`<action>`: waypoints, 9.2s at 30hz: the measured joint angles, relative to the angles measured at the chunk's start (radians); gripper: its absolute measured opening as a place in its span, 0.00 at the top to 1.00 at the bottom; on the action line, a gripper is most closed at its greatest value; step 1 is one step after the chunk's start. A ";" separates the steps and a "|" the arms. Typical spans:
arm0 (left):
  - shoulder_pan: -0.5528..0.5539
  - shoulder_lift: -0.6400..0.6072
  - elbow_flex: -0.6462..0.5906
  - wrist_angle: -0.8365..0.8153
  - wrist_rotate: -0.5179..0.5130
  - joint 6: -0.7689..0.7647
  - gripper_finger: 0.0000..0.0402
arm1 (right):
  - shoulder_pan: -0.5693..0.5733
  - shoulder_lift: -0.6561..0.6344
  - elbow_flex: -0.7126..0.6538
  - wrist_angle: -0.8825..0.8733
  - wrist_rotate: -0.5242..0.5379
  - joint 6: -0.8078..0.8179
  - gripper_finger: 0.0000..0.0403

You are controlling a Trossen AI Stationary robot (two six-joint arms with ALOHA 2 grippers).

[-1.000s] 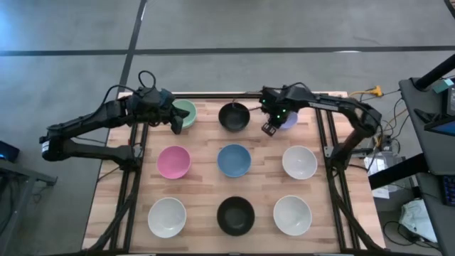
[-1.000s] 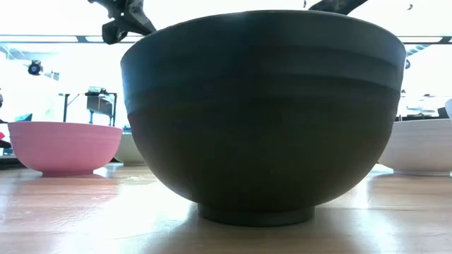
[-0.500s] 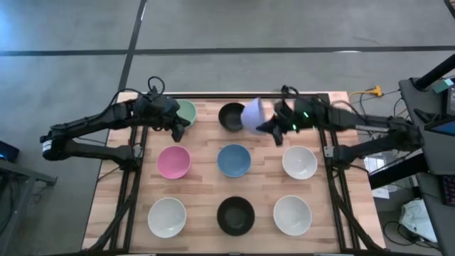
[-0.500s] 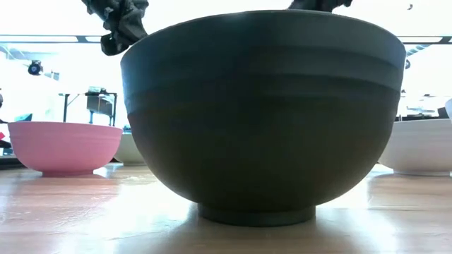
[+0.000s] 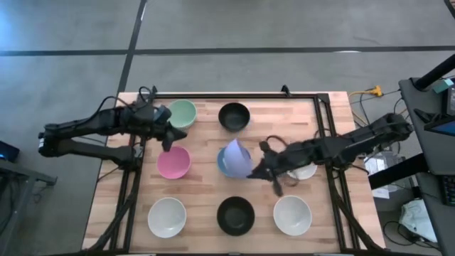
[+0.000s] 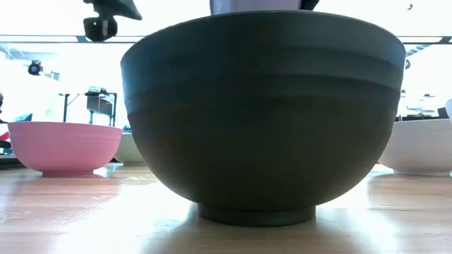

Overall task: Nest bowls inside each other
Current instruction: Stack the purple bowl on top of the blue bowl, then stack the green bowl on top of the purple bowl

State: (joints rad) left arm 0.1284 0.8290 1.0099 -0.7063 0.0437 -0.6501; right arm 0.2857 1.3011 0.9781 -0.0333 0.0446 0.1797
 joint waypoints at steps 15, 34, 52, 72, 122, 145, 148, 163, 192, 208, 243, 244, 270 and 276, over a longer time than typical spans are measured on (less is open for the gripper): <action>-0.132 0.040 -0.002 0.003 -0.151 -0.051 1.00 | -0.017 0.523 0.662 -0.866 0.088 -0.317 0.98; -0.131 0.060 -0.002 0.001 -0.154 -0.047 1.00 | -0.090 0.877 0.981 -1.234 0.087 -0.390 0.98; -0.131 0.058 -0.002 0.000 -0.154 -0.044 1.00 | -0.093 0.932 1.013 -1.269 0.035 -0.305 0.85; -0.131 0.096 -0.002 0.003 -0.146 -0.050 1.00 | -0.101 0.477 0.908 -1.139 0.043 -0.032 0.70; 0.489 0.821 0.103 -0.188 -0.051 0.481 0.70 | -0.177 -0.449 -0.498 0.778 0.334 0.397 0.83; 0.223 0.219 0.095 -0.117 0.206 0.308 1.00 | -0.175 -0.450 -0.568 0.758 0.215 0.460 0.83; 0.106 0.137 0.071 0.054 0.205 0.232 1.00 | -0.175 -0.450 -0.598 0.821 0.211 0.475 0.83; -0.403 0.412 0.132 0.406 -0.058 0.487 1.00 | -0.109 -0.450 -0.776 1.279 0.101 0.552 0.83; -0.329 1.175 0.895 -0.575 -0.278 1.086 1.00 | 0.047 -0.456 -0.777 1.306 0.104 0.465 0.83; -0.310 1.233 0.893 -0.540 -0.233 1.106 1.00 | 0.050 -0.456 -0.757 1.306 0.104 0.448 0.83; -0.306 1.159 0.867 -0.505 -0.178 1.022 0.66 | 0.051 -0.456 -0.758 1.304 0.105 0.448 0.83; -0.305 1.147 0.866 -0.505 -0.180 1.002 0.65 | 0.051 -0.456 -0.758 1.303 0.104 0.448 0.83; -0.292 1.138 0.815 -0.476 -0.157 0.941 0.96 | 0.050 -0.456 -0.758 1.295 0.105 0.455 0.83; -0.285 1.138 0.815 -0.474 -0.157 0.942 0.96 | 0.050 -0.456 -0.758 1.295 0.105 0.455 0.83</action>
State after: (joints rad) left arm -0.1566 1.9675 1.8252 -1.1805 -0.1135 0.2922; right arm 0.3359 0.8452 0.2199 1.2619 0.1493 0.6351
